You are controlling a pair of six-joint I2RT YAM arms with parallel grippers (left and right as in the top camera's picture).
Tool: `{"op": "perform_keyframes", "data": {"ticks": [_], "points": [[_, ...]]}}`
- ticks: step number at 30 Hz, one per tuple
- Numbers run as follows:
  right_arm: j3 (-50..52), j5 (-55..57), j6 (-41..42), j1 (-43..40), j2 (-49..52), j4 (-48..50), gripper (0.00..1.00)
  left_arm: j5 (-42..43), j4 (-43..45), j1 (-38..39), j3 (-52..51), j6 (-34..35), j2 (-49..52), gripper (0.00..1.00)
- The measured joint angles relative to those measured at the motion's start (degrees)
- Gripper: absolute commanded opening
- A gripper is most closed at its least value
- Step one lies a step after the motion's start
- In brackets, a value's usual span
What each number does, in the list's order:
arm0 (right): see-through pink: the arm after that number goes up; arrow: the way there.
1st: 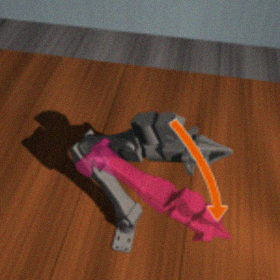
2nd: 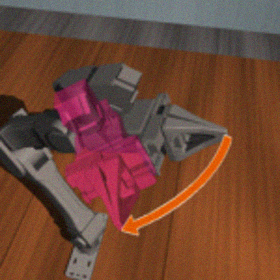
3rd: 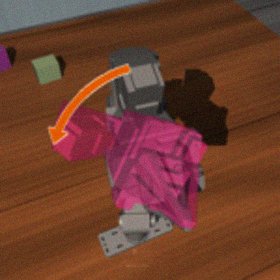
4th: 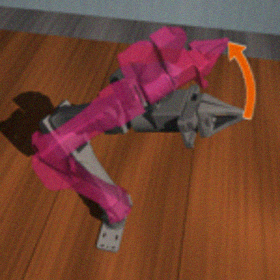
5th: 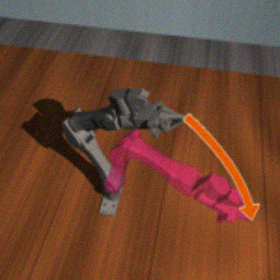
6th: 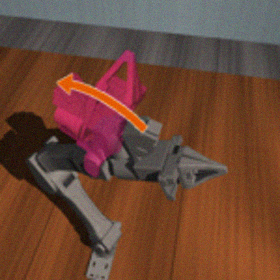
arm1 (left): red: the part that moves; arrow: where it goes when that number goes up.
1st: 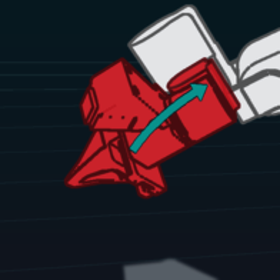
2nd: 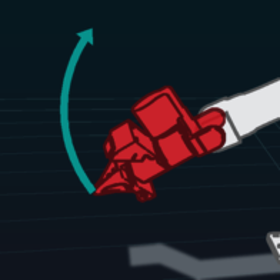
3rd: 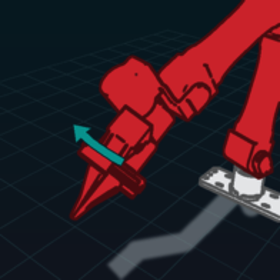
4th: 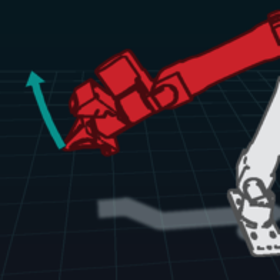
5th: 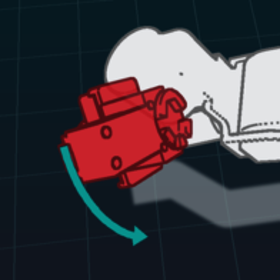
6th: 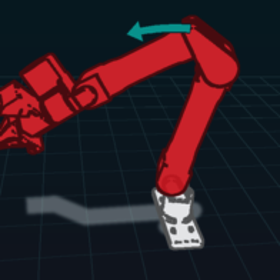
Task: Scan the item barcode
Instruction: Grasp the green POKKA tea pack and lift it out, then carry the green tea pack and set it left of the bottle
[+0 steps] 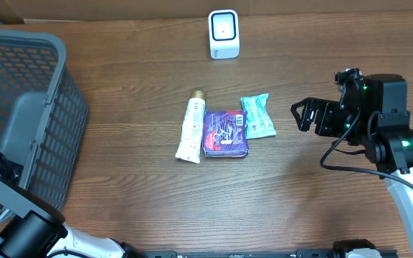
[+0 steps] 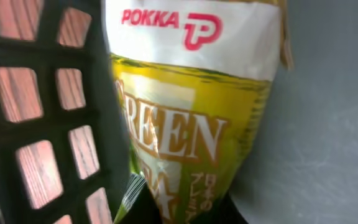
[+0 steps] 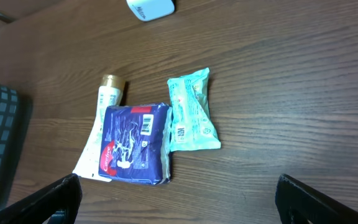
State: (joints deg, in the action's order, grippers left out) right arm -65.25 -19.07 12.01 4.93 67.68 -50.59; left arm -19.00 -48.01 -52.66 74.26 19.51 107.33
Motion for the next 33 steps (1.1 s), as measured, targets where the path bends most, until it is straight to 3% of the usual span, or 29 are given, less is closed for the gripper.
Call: {"op": "perform_keyframes", "data": {"ticks": [8, 17, 26, 33], "points": [[0.0, 0.0, 0.0, 0.0, 0.0, 0.0, 1.00, 8.6, -10.0, 0.2, 9.3, 0.0, 2.5, 0.04], [0.0, 0.0, 0.0, 0.0, 0.0, 0.0, 1.00, 15.9, -21.4, 6.1, 32.2, 0.0, 3.3, 0.04], [0.0, 0.0, 0.0, 0.0, 0.0, 0.0, 1.00, 19.3, -30.9, 18.9, 58.4, -0.7, 3.3, 0.04], [0.0, 0.0, 0.0, 0.0, 0.0, 0.0, 1.00, 20.7, -35.9, 33.4, 67.2, -3.7, 1.4, 0.04]]}}
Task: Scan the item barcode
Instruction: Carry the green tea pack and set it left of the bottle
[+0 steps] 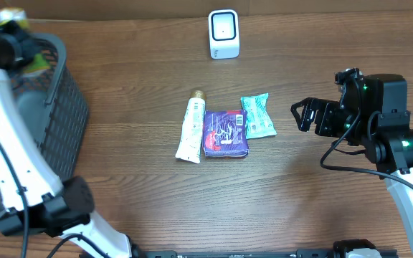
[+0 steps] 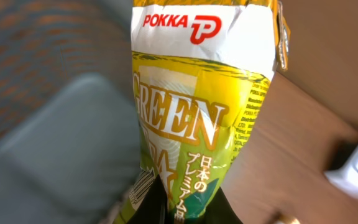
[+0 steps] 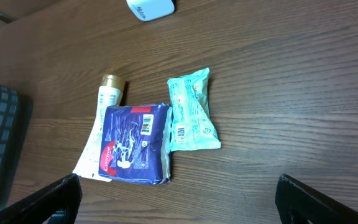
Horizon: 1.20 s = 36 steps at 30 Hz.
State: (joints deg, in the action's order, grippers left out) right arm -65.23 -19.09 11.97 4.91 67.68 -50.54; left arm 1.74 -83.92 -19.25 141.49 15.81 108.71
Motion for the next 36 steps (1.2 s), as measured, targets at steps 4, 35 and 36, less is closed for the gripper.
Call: {"op": "perform_keyframes", "data": {"ticks": [4, 35, 36], "points": [[0.0, 0.0, 0.0, 0.0, 0.0, 0.0, 1.00, -0.7, -5.2, 10.0, 0.5, -1.5, -1.9, 0.04], [0.0, 0.0, 0.0, 0.0, 0.0, 0.0, 1.00, -2.3, 39.2, 27.1, -69.3, 1.2, -2.8, 0.09], [0.0, 0.0, 0.0, 0.0, 0.0, 0.0, 1.00, -1.2, 40.4, 27.1, -69.9, 1.4, -2.8, 0.10]]}}
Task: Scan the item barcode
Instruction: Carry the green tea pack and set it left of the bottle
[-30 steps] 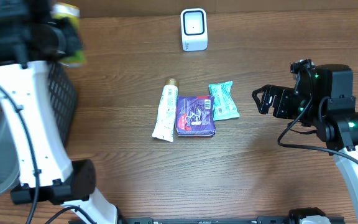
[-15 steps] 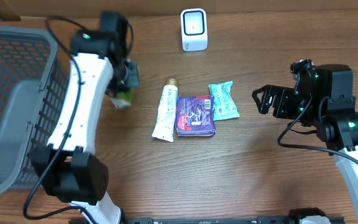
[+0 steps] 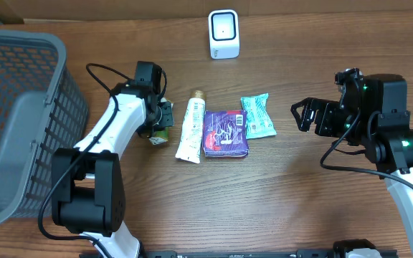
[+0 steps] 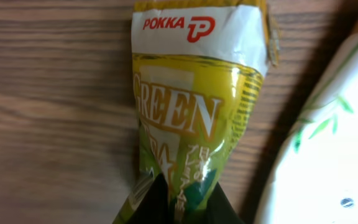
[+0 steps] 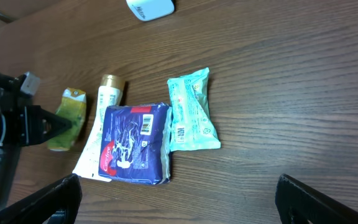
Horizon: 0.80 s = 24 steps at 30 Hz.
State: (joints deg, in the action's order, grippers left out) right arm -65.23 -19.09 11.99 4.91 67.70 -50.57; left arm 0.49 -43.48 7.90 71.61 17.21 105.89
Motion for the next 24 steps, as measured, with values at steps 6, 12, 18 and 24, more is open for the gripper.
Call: {"op": "perform_keyframes", "data": {"ticks": [6, 12, 18, 24], "points": [[0.0, 0.0, 0.0, 0.0, 0.0, 0.0, 1.00, 5.2, 2.4, 0.3, -0.5, 0.8, 0.0, 0.33], [0.0, 0.0, 0.0, 0.0, 0.0, 0.0, 1.00, 6.9, -0.2, 0.7, 0.0, 0.8, 0.0, 0.37], [0.0, 0.0, 0.0, 0.0, 0.0, -0.1, 1.00, 7.0, -8.5, 0.6, 9.6, 0.4, -0.3, 0.38], [0.0, 0.0, 0.0, 0.0, 0.0, 0.0, 1.00, 5.5, -17.9, 0.6, 22.3, -1.2, -4.4, 0.38]]}}
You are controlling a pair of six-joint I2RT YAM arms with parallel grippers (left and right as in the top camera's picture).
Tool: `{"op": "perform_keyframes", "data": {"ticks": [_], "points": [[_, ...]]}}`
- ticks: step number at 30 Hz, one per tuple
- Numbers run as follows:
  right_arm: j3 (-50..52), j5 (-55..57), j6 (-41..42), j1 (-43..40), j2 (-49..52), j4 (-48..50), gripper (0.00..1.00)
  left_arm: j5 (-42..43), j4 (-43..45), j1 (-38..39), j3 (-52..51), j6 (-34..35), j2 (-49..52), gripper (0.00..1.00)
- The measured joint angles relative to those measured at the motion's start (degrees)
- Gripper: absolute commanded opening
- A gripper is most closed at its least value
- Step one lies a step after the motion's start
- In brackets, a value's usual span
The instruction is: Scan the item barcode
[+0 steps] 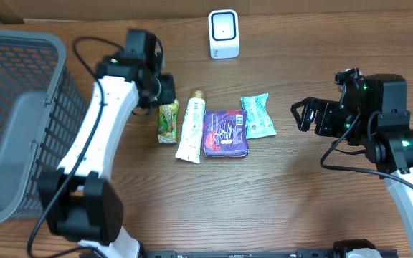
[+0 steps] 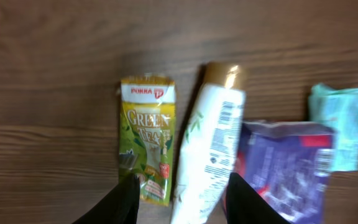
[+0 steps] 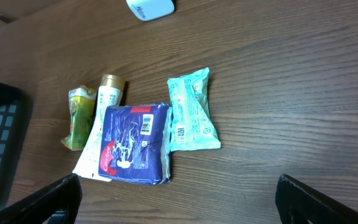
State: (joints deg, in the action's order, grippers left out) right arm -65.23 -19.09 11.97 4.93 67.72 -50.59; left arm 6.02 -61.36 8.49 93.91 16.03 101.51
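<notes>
A green-and-yellow Pokka green tea packet (image 1: 168, 122) (image 2: 148, 146) lies flat on the table, just left of a white tube (image 1: 190, 129) (image 2: 209, 146). Right of the tube come a purple pack (image 1: 225, 133) (image 2: 284, 165) and a teal pack (image 1: 257, 116) (image 2: 344, 124). My left gripper (image 1: 165, 92) (image 2: 182, 202) hangs open above the packet and the tube, holding nothing. The white scanner (image 1: 224, 34) (image 3: 151, 7) stands at the back. My right gripper (image 1: 303, 115) (image 3: 179, 205) is open at the right, apart from the row of items.
A large grey mesh basket (image 1: 20, 122) fills the left side of the table. The left arm reaches from the front left across to the row of items.
My left gripper was shut on the green tea packet low beside the tube. Now it is open and higher, and the packet lies on the table. The right arm is unchanged.
My left gripper first held the green tea packet down inside the basket. Then it held it up at the basket's far rim. Later the packet was at the table beside the white tube, still gripped. Now it lies there, let go.
</notes>
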Motion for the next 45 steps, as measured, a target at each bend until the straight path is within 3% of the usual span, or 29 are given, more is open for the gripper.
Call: {"op": "perform_keyframes", "data": {"ticks": [6, 17, 21, 22, 23, 24, 45], "points": [[0.0, 0.0, 0.0, 0.0, 0.0, 0.0, 1.00, -1.1, -4.5, 0.0, 6.6, -0.4, -6.6, 0.38], [0.0, 0.0, 0.0, 0.0, 0.0, 0.0, 1.00, -4.9, -8.2, 0.0, 6.7, 0.3, -18.0, 0.35], [0.0, 0.0, 0.0, 0.0, 0.0, 0.0, 1.00, -5.6, -9.0, 0.0, 6.7, 0.3, -21.5, 0.39], [0.0, 0.0, 0.0, 0.0, 0.0, 0.0, 1.00, -5.7, -9.4, 0.0, 6.7, 0.3, -22.1, 0.48], [0.0, 0.0, 0.0, 0.0, 0.0, 0.0, 1.00, -5.9, -9.8, 0.0, 6.7, 0.2, -22.4, 0.79], [0.0, 0.0, 0.0, 0.0, 0.0, 0.0, 1.00, -6.2, -10.2, 0.0, 6.8, 0.3, -22.6, 1.00], [0.0, 0.0, 0.0, 0.0, 0.0, 0.0, 1.00, -8.4, -10.7, 0.0, 6.8, 0.7, -17.6, 1.00]]}}
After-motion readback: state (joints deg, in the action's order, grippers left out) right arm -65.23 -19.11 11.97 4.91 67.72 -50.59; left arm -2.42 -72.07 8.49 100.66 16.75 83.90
